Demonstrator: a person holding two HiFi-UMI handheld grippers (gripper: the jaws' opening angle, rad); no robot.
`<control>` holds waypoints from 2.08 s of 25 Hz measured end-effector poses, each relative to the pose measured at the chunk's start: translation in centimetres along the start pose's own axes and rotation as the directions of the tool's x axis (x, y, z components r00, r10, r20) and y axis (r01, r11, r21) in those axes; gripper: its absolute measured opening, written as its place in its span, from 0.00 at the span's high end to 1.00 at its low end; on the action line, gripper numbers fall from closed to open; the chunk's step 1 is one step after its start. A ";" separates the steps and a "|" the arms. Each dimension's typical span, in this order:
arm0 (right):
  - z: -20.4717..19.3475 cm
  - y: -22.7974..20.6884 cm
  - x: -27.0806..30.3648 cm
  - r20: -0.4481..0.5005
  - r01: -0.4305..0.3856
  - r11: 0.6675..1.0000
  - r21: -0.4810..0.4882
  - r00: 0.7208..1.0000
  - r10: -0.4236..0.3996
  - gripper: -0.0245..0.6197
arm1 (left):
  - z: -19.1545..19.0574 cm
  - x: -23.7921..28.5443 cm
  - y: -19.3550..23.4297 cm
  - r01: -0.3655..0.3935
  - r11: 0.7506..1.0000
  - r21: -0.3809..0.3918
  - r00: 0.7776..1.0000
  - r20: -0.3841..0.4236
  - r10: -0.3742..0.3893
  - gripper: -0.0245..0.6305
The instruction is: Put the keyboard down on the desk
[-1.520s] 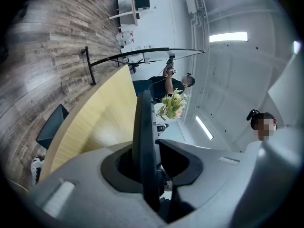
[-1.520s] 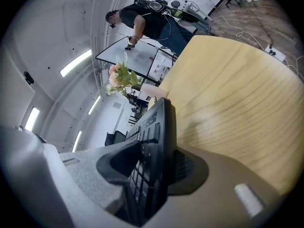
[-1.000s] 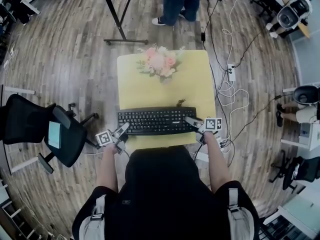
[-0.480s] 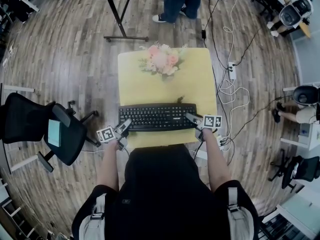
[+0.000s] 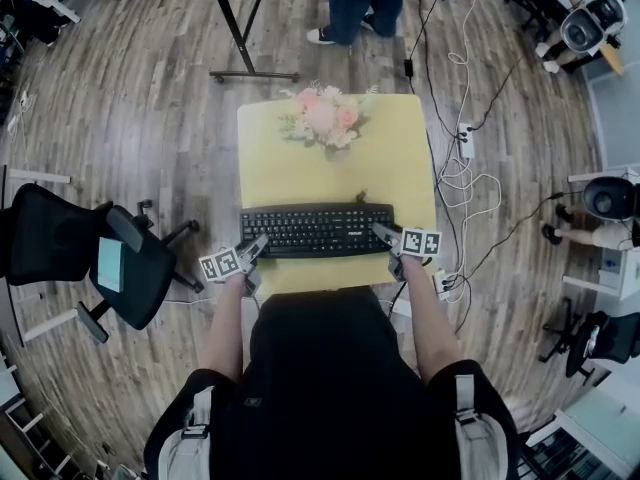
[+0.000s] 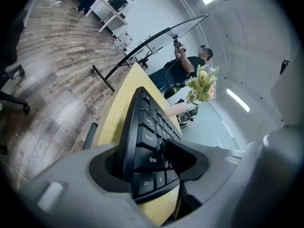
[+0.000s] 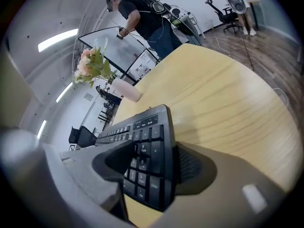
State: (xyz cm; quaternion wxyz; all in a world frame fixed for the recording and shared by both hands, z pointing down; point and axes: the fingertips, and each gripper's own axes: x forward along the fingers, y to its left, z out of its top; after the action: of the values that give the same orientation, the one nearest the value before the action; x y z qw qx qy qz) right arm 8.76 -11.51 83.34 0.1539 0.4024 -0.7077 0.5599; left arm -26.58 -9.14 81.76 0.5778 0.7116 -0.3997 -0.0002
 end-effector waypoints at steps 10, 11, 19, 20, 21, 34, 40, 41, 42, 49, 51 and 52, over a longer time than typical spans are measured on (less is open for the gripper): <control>-0.2 -0.6 0.0 0.028 0.099 0.993 -0.069 0.995 -0.097 0.53 | -0.2 -0.2 1.5 -0.157 0.983 0.094 0.988 0.018 0.156 0.54; -0.1 -0.5 -0.2 0.032 0.110 0.991 -0.072 0.994 -0.108 0.53 | -0.1 -0.2 1.5 -0.169 0.980 0.105 0.986 0.024 0.167 0.53; -0.1 -0.7 -0.8 0.066 0.137 0.985 -0.101 0.989 -0.131 0.53 | 0.1 -0.4 2.0 -0.307 0.928 0.210 0.952 0.067 0.299 0.47; -0.1 -0.7 -0.9 0.061 0.141 0.984 -0.107 0.989 -0.135 0.53 | 0.2 -0.5 2.2 -0.340 0.909 0.241 0.940 0.069 0.333 0.46; -0.2 -0.8 -0.9 0.055 0.146 0.983 -0.113 0.989 -0.140 0.53 | 0.1 -0.6 2.3 -0.366 0.890 0.271 0.929 0.061 0.364 0.44; 0.3 -1.2 -2.7 0.086 0.150 0.979 -0.136 0.987 -0.139 0.53 | 0.3 -1.9 1.8 -0.398 0.829 0.393 0.911 0.060 0.409 0.43; 0.1 -0.5 -4.6 0.071 0.188 0.925 -0.331 0.982 -0.175 0.67 | 0.2 -2.3 0.6 -0.375 0.783 0.496 0.913 0.050 0.405 0.44; -0.1 -0.1 -4.7 0.059 0.177 0.915 -0.362 0.984 -0.167 0.71 | 0.3 -2.3 0.3 -0.373 0.778 0.506 0.914 0.057 0.401 0.44; -0.4 0.3 -4.8 0.050 0.166 0.907 -0.386 0.986 -0.159 0.74 | 0.3 -2.4 -0.1 -0.372 0.773 0.513 0.915 0.065 0.398 0.44; -2.0 2.3 -5.1 0.014 0.108 0.870 -0.481 0.993 -0.115 0.96 | -0.2 -2.8 -2.4 -0.360 0.747 0.559 0.926 0.117 0.358 0.44; -2.6 2.8 -5.2 -0.010 0.094 0.844 -0.528 0.993 -0.117 0.96 | -0.7 -3.1 -3.0 -0.358 0.747 0.561 0.928 0.127 0.350 0.44; -3.0 3.0 -5.3 -0.026 0.087 0.827 -0.555 0.992 -0.122 0.96 | -1.0 -3.2 -3.2 -0.357 0.746 0.562 0.929 0.130 0.347 0.45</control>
State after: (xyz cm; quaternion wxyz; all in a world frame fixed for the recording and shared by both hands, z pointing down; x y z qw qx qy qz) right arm 9.16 -6.50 78.72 0.3151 0.3616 -0.8113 0.3343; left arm -26.48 -6.48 77.93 0.3212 0.7643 -0.5126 0.2234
